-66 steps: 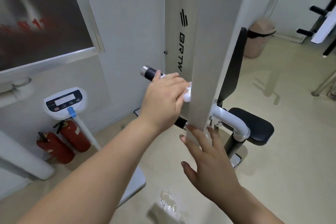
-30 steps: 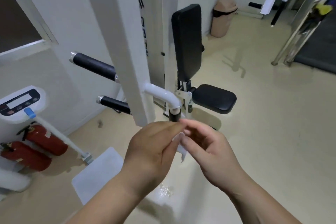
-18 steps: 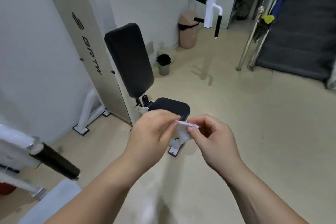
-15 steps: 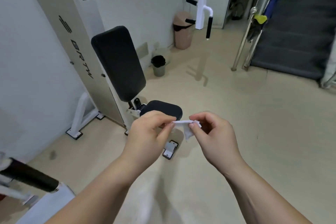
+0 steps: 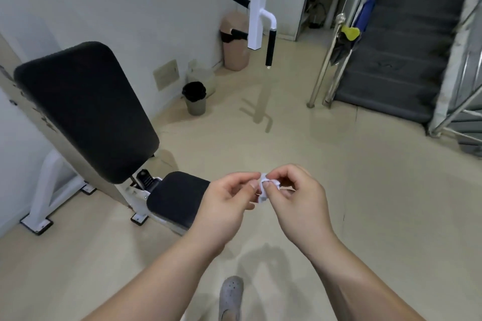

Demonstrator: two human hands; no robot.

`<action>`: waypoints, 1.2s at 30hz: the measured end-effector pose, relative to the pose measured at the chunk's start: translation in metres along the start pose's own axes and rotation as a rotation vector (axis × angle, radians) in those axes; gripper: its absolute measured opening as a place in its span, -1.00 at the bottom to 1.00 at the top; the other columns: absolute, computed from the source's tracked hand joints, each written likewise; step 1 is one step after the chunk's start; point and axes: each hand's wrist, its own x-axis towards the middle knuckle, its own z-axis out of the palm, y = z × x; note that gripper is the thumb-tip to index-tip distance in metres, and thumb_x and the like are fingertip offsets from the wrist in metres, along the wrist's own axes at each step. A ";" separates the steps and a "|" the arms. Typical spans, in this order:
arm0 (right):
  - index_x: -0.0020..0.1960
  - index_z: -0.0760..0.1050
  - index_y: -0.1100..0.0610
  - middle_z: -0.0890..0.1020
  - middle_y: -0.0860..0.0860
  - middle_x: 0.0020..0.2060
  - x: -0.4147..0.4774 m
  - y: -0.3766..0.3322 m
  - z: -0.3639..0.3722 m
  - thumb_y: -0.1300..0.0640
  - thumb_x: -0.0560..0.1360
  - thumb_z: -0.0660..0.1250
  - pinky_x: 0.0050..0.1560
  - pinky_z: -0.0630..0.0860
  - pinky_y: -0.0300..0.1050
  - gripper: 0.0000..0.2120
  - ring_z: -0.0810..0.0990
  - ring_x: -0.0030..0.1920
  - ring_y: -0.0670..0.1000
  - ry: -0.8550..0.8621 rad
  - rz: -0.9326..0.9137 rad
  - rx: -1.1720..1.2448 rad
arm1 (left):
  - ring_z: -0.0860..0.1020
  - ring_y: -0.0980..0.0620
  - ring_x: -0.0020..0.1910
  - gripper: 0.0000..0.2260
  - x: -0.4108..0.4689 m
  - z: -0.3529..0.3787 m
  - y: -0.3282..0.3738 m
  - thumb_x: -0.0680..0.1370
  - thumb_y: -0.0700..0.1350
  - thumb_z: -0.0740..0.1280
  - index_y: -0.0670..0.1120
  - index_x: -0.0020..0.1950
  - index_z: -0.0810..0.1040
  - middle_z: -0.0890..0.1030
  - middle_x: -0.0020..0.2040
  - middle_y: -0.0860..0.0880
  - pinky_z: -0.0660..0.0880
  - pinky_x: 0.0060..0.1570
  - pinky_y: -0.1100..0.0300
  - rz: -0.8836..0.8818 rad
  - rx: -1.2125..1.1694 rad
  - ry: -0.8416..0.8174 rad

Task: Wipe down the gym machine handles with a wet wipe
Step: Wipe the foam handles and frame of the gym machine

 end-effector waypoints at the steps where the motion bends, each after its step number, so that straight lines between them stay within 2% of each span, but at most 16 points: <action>1: -0.15 0.59 0.08 0.65 -0.01 -0.11 0.022 0.002 0.002 0.30 0.52 0.44 -0.20 0.53 -0.38 -0.85 0.71 -0.22 -0.08 -0.007 0.024 0.018 | 0.69 0.01 -0.09 -0.83 0.025 0.003 0.002 0.63 -0.19 0.32 -0.02 0.08 0.69 0.75 -0.09 -0.02 0.60 -0.05 0.10 -0.027 -0.029 -0.004; 4: -0.12 0.67 0.12 0.69 0.00 -0.12 0.084 0.003 0.004 0.30 0.54 0.42 -0.11 0.52 -0.37 -0.87 0.71 -0.14 -0.11 -0.050 0.071 0.069 | 0.69 -0.03 -0.03 -0.87 0.094 0.008 0.016 0.59 -0.17 0.37 -0.01 -0.02 0.72 0.75 -0.08 -0.07 0.58 0.02 0.04 -0.100 -0.115 -0.026; 7: -0.13 0.70 0.06 0.71 -0.07 -0.15 0.145 0.009 0.002 0.31 0.56 0.37 -0.09 0.49 -0.37 -0.78 0.68 -0.08 -0.13 -0.057 0.076 0.062 | 0.69 -0.01 -0.06 -0.89 0.164 0.017 0.027 0.55 -0.21 0.42 -0.11 0.05 0.69 0.75 -0.09 -0.08 0.59 0.00 0.08 -0.122 -0.134 -0.030; 9: -0.12 0.69 0.05 0.70 -0.08 -0.14 0.180 0.016 -0.001 0.32 0.54 0.40 -0.11 0.50 -0.38 -0.80 0.68 -0.11 -0.15 -0.021 0.113 0.119 | 0.67 0.00 -0.11 -0.89 0.202 0.024 0.031 0.53 -0.25 0.43 -0.12 0.03 0.69 0.74 -0.11 -0.09 0.60 -0.03 0.10 -0.117 -0.134 -0.011; 14: 0.03 0.63 -0.07 0.68 -0.13 0.00 0.264 0.044 -0.016 0.15 0.52 0.46 -0.04 0.53 -0.37 -0.85 0.65 0.06 -0.18 0.042 0.186 0.121 | 0.63 -0.03 -0.20 -0.88 0.284 0.049 0.037 0.52 -0.28 0.43 -0.07 -0.06 0.71 0.72 -0.18 -0.11 0.59 0.03 0.00 -0.074 -0.103 -0.005; 15: 0.07 0.62 -0.09 0.69 -0.11 0.01 0.284 0.053 -0.020 0.11 0.53 0.46 -0.01 0.55 -0.33 -0.84 0.65 0.06 -0.18 0.034 0.216 0.122 | 0.63 -0.02 -0.20 -0.87 0.302 0.055 0.036 0.51 -0.29 0.44 -0.07 -0.08 0.71 0.71 -0.19 -0.11 0.58 0.03 -0.01 -0.063 -0.086 -0.003; 18: 0.20 0.59 -0.06 0.73 -0.08 -0.07 0.346 0.078 -0.031 -0.05 0.48 0.46 0.15 0.62 0.03 -0.70 0.69 0.01 -0.07 -0.006 0.290 0.121 | 0.63 -0.02 -0.19 -0.85 0.355 0.076 0.034 0.51 -0.31 0.44 -0.07 -0.10 0.71 0.70 -0.19 -0.11 0.57 0.05 -0.05 -0.035 -0.019 0.001; 20: 0.07 0.65 -0.03 0.75 -0.08 -0.16 0.390 0.091 -0.039 0.01 0.48 0.48 0.13 0.63 0.07 -0.83 0.72 -0.07 -0.06 -0.036 0.304 0.128 | 0.61 -0.02 -0.20 -0.83 0.390 0.093 0.034 0.50 -0.32 0.45 -0.05 -0.11 0.71 0.68 -0.20 -0.13 0.56 0.02 -0.02 -0.021 0.018 0.032; 22: -0.13 0.67 0.03 0.74 -0.07 -0.27 0.435 0.104 -0.049 0.13 0.50 0.48 0.00 0.64 -0.02 -0.97 0.70 -0.20 -0.08 -0.059 0.256 0.127 | 0.55 0.03 -0.27 -0.81 0.425 0.112 0.035 0.50 -0.33 0.45 -0.03 -0.14 0.71 0.63 -0.29 -0.05 0.51 -0.09 0.12 -0.035 0.057 0.082; 24: -0.22 0.64 0.10 0.70 0.03 -0.33 0.478 0.117 -0.059 0.19 0.50 0.46 -0.12 0.58 0.05 -0.88 0.63 -0.29 -0.04 -0.079 0.239 0.125 | 0.47 0.08 -0.32 -0.80 0.457 0.131 0.039 0.51 -0.34 0.42 -0.04 -0.14 0.70 0.55 -0.36 0.04 0.43 -0.20 0.24 -0.070 0.086 0.116; 26: -0.22 0.61 0.10 0.67 0.20 -0.26 0.523 0.128 -0.067 0.17 0.51 0.46 -0.06 0.59 0.24 -0.87 0.61 -0.25 0.08 -0.127 0.247 0.172 | 0.43 0.10 -0.33 -0.80 0.489 0.147 0.048 0.52 -0.35 0.39 -0.06 -0.13 0.69 0.52 -0.38 0.10 0.38 -0.27 0.33 -0.082 0.092 0.143; 27: -0.18 0.60 0.06 0.67 0.20 -0.24 0.545 0.133 -0.069 0.12 0.50 0.47 -0.02 0.60 0.26 -0.90 0.64 -0.22 0.13 -0.164 0.251 0.198 | 0.44 0.10 -0.33 -0.81 0.506 0.154 0.052 0.53 -0.35 0.39 -0.07 -0.12 0.68 0.52 -0.38 0.10 0.38 -0.29 0.36 -0.077 0.099 0.170; 29: -0.02 0.59 0.01 0.71 0.08 -0.23 0.590 0.142 -0.071 0.06 0.48 0.52 0.05 0.65 0.16 -0.86 0.71 -0.12 0.13 -0.260 0.301 0.248 | 0.48 0.11 -0.31 -0.81 0.540 0.164 0.058 0.53 -0.33 0.39 -0.05 -0.11 0.68 0.55 -0.37 0.10 0.42 -0.27 0.37 -0.053 0.129 0.244; 31: 0.13 0.56 0.06 0.74 0.01 -0.19 0.627 0.148 -0.069 0.05 0.48 0.53 0.01 0.67 -0.02 -0.72 0.72 -0.16 0.04 -0.339 0.370 0.295 | 0.51 0.12 -0.30 -0.81 0.570 0.170 0.062 0.54 -0.32 0.39 -0.04 -0.11 0.68 0.58 -0.36 0.11 0.45 -0.24 0.34 -0.040 0.162 0.288; 34: 0.05 0.61 0.13 0.74 0.08 -0.22 0.663 0.153 -0.056 0.08 0.49 0.52 -0.16 0.63 -0.17 -0.80 0.66 -0.26 -0.02 -0.337 0.420 0.360 | 0.53 0.12 -0.28 -0.78 0.604 0.167 0.065 0.54 -0.32 0.38 0.00 -0.13 0.69 0.61 -0.31 0.07 0.45 -0.24 0.33 -0.044 0.221 0.261; 36: -0.08 0.64 0.20 0.68 0.13 -0.28 0.681 0.160 -0.045 0.09 0.49 0.52 -0.14 0.64 -0.10 -0.83 0.61 -0.27 0.00 -0.324 0.425 0.339 | 0.56 0.10 -0.24 -0.74 0.626 0.160 0.063 0.54 -0.32 0.37 0.03 -0.15 0.69 0.65 -0.24 0.02 0.46 -0.20 0.26 -0.049 0.274 0.205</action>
